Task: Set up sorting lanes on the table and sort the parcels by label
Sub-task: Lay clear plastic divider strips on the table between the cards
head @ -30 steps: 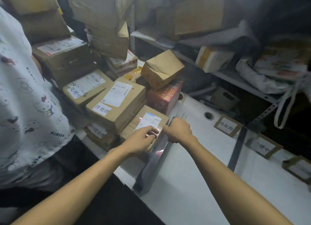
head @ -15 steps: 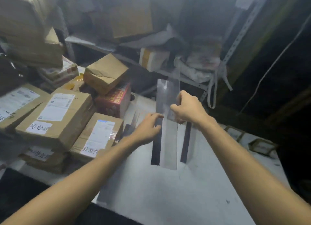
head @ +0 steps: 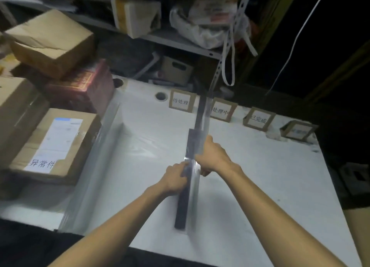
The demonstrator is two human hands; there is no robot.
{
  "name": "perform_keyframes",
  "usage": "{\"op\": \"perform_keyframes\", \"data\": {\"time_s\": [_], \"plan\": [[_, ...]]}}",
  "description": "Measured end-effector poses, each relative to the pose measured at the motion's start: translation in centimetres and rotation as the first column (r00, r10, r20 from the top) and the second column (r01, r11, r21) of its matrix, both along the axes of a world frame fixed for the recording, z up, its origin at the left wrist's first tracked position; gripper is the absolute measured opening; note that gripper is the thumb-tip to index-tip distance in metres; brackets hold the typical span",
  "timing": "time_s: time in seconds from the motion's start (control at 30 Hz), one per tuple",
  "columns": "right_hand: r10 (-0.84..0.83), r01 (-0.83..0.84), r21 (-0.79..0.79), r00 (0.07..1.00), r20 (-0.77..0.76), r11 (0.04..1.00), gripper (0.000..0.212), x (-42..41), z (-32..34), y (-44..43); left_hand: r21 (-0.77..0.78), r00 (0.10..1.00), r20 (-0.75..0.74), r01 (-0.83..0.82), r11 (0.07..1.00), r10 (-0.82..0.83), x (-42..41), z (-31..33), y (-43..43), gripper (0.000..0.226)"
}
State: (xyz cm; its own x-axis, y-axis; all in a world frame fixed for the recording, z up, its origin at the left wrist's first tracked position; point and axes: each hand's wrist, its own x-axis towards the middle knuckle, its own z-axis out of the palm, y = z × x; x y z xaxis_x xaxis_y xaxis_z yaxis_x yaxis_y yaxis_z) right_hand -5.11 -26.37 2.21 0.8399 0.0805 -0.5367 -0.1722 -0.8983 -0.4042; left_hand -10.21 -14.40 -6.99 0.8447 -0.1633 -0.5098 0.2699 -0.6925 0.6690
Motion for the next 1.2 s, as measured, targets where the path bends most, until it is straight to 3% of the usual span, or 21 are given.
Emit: {"op": "perform_keyframes", "data": {"time_s": [0.2,0.33,0.47,0.57,0.7,0.97,1.1,1.2], "plan": [[0.012,-0.012,-0.023,1.0,0.018,1.0,0.043,-0.5,-1.3,-0.3,0.158,0.989,0.094,0.101,0.982,-0.117,-0.6,-2.0,-0.5,0.062],[0.014,-0.014,0.001,1.0,-0.005,1.0,0.041,-0.6,-1.0,-0.9,0.21,0.98,0.122,0.129,0.969,-0.157,-0.7,-2.7,-0.7,0.06],[0.03,-0.027,-0.046,0.997,0.067,0.999,0.039,-1.0,-0.9,-1.3,0.195,0.985,0.093,0.125,0.973,-0.146,-0.8,-2.6,-0.9,0.058],[0.037,-0.026,-0.093,0.992,0.118,0.995,0.044,-0.6,0.6,-1.6,0.104,0.995,0.068,0.066,0.992,-0.074,-0.7,-1.1,-0.4,0.055],[-0.006,0.007,-0.004,0.99,0.141,1.0,0.035,1.3,5.5,-1.0,0.033,0.994,0.11,0.01,0.999,-0.013,0.0,3.7,2.6,0.048],[0.194,-0.227,0.117,0.951,0.239,0.967,0.024,1.4,14.5,11.1,-0.095,0.925,0.301,-0.211,0.973,0.23,-1.0,14.3,14.4,0.026],[0.316,-0.354,0.137,0.918,0.238,0.925,0.024,-0.5,13.2,19.0,-0.176,0.847,0.338,-0.372,0.911,0.411,-4.1,13.7,21.4,0.027],[0.412,-0.429,0.02,0.878,0.244,0.903,0.029,-1.9,9.2,24.0,-0.241,0.803,0.286,-0.467,0.851,0.522,-7.1,11.6,24.9,0.032]]}}
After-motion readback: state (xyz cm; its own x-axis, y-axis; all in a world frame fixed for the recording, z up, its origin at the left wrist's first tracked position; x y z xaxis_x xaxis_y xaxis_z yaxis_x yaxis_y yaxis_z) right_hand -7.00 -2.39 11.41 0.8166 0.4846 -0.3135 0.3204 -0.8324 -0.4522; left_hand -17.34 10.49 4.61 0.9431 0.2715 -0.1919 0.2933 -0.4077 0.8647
